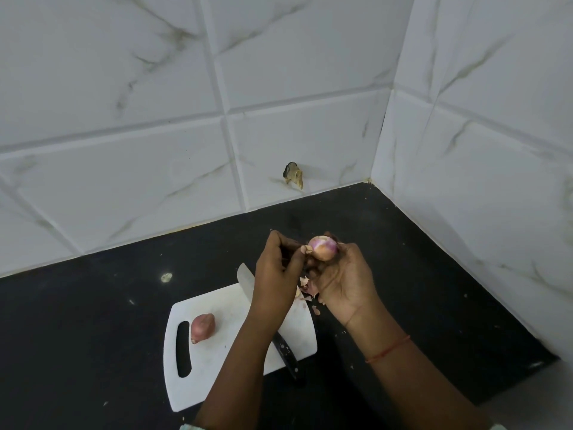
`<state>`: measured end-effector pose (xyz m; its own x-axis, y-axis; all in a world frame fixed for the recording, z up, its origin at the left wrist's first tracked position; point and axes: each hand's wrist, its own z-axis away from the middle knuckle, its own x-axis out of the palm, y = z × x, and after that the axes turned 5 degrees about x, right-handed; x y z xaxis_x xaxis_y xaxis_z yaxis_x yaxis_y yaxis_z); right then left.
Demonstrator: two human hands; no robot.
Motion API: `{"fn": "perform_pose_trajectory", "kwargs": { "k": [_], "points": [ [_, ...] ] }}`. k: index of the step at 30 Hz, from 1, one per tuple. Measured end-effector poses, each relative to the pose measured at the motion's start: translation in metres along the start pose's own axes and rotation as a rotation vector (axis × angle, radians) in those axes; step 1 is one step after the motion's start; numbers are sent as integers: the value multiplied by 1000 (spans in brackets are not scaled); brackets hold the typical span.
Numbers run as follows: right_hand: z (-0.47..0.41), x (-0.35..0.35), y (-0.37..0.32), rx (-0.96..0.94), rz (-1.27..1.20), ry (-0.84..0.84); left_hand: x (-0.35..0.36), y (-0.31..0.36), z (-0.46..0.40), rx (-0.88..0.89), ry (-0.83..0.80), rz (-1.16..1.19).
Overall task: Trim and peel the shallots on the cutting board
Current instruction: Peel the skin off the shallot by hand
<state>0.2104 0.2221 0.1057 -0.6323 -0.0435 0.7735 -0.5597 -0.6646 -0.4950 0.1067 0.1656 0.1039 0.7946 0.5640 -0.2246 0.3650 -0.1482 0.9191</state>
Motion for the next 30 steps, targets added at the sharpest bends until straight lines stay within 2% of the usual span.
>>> {"fn": "perform_pose_trajectory", "kwargs": {
  "k": [3,8,14,17,20,30],
  "points": [
    [-1,-1,-1,-31,-62,53,1,-4,-2,-20,10,-28],
    [2,-1,-9,-29,-68,4,-2,-18,-9,-37,74,-114],
    [4,-1,-9,-21,135,58,2,-20,-19,32,34,-288],
    [6,0,-7,-79,231,53,1,-15,-17,0,-18,-198],
    [6,2,-6,-92,224,8,2,-7,-8,1,-58,-87],
    [12,9,-1,-145,335,-41,-3,-3,-1,-5,22,-23]
  ]
}}
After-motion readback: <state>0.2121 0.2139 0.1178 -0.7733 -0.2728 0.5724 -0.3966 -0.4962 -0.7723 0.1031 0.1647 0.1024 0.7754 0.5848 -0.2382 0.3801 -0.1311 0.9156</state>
